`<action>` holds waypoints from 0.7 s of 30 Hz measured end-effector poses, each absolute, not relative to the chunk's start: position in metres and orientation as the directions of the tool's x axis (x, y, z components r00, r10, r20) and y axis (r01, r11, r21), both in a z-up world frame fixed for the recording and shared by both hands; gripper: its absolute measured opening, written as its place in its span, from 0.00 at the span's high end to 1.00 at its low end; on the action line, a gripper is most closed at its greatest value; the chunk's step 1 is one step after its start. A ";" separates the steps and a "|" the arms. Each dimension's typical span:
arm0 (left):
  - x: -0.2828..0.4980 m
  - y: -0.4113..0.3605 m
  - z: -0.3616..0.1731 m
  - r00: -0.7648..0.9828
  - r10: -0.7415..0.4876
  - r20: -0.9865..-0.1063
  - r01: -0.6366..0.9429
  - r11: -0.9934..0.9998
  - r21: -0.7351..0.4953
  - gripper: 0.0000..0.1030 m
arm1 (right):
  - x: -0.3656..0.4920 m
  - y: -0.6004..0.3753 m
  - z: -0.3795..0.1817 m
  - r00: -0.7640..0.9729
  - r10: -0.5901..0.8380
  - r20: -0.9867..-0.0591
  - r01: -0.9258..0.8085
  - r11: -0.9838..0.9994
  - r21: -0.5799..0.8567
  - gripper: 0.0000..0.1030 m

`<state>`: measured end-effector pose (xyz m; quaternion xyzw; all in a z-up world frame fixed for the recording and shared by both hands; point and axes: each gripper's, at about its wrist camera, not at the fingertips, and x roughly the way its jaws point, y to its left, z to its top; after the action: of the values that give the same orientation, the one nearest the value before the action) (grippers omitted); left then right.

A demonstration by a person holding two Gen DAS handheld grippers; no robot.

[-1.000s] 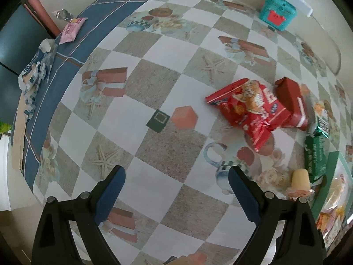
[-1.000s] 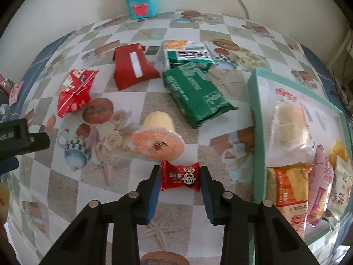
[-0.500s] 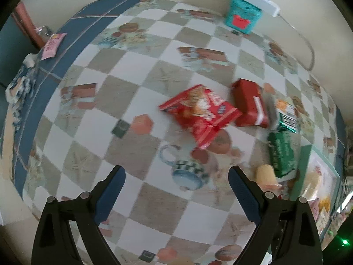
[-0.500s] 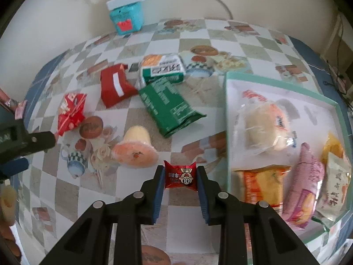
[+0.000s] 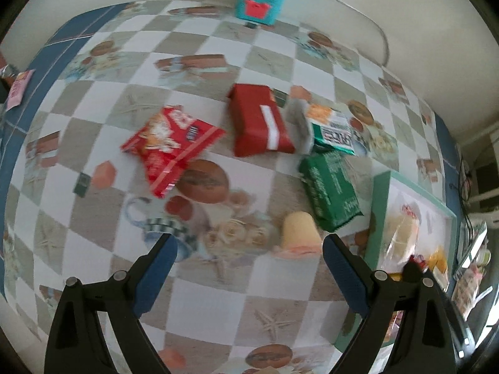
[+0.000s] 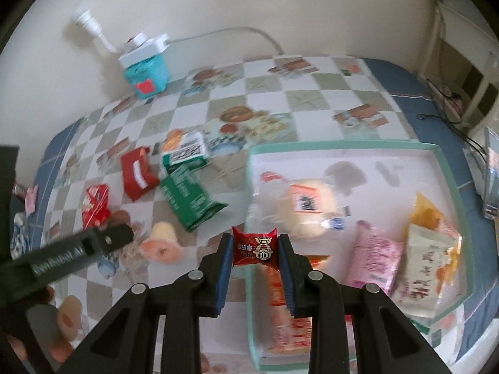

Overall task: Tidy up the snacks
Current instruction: 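Grasp the yellow cup cake with the left gripper while the right carries the candy to the tray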

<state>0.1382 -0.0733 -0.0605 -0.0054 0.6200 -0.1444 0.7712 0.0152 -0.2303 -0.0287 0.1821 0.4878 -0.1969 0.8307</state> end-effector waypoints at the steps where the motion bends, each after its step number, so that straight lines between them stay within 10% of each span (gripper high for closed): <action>1: 0.138 -0.077 -0.063 0.189 -0.224 -0.956 0.221 0.958 -0.181 0.08 | 0.013 -0.236 -0.028 0.447 -0.150 -0.882 0.515 0.849 0.116 0.71; 17: 0.124 -0.126 -0.088 0.180 -0.189 -0.965 0.271 0.953 -0.136 0.10 | -0.005 -0.263 -0.027 0.449 -0.143 -0.882 0.556 0.817 0.151 0.70; 21: 0.123 -0.129 -0.092 0.178 -0.186 -0.966 0.257 0.957 -0.136 0.24 | -0.007 -0.265 -0.027 0.452 -0.138 -0.881 0.555 0.817 0.157 0.71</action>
<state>0.1233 -0.1286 -0.0922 0.0286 0.6246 -0.1442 0.7669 -0.0065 -0.2650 -0.0267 0.2173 0.4791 -0.2103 0.8240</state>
